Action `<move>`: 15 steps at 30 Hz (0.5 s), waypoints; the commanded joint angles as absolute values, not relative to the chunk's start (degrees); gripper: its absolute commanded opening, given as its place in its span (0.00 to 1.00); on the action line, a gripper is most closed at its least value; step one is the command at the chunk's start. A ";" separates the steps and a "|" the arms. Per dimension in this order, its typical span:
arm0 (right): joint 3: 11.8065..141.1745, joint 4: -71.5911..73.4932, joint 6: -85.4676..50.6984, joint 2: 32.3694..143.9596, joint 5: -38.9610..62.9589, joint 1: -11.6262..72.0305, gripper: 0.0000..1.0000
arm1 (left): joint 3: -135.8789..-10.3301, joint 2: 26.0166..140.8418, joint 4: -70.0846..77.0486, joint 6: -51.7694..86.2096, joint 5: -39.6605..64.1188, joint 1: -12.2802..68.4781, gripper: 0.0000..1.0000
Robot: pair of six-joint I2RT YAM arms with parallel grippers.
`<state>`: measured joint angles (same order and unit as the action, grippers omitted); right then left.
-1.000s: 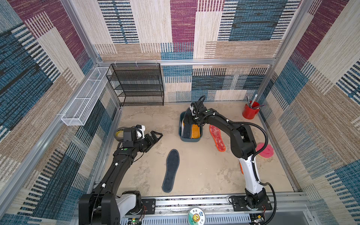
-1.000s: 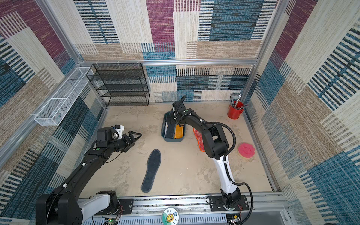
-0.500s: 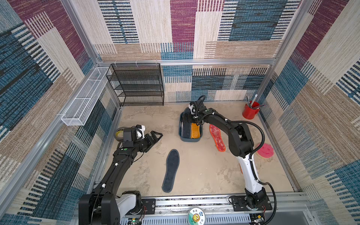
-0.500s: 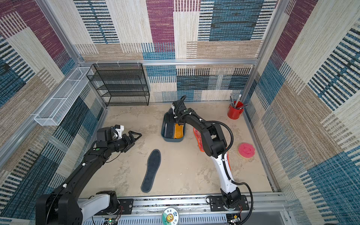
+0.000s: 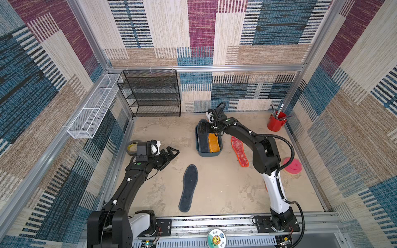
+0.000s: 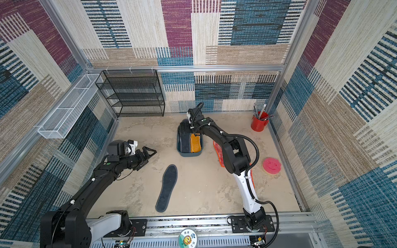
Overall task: Put the insoles into the storage box
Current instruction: Place the insole in the storage box.
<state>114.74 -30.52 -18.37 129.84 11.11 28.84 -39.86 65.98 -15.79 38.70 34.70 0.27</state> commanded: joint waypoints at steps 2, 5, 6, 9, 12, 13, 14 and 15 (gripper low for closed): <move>114.83 -30.49 -17.80 125.73 9.52 28.92 0.98 | -38.65 64.75 -22.37 34.76 31.46 0.60 0.95; 112.05 -29.21 -17.80 121.75 10.81 28.92 0.98 | -36.54 63.34 -24.24 33.91 29.95 1.67 0.93; 110.26 -28.12 -17.95 119.94 11.27 28.92 0.98 | -35.57 62.97 -24.16 34.54 29.49 2.77 0.93; 104.33 -25.01 -18.62 114.34 12.36 28.92 0.98 | -33.99 63.17 -26.26 34.82 24.48 7.56 0.91; 98.23 -22.52 -19.42 109.05 13.42 28.92 0.98 | -32.43 62.95 -27.33 34.84 20.58 11.45 0.89; 96.41 -21.83 -19.51 107.48 13.63 28.92 0.98 | -32.03 62.77 -27.25 35.00 20.14 12.04 0.88; 94.47 -21.25 -19.78 105.87 13.84 28.92 0.98 | -31.67 62.60 -27.32 35.07 19.83 12.72 0.87; 92.62 -20.80 -19.93 104.38 13.88 28.92 0.98 | -31.40 62.64 -27.33 34.95 19.40 13.47 0.86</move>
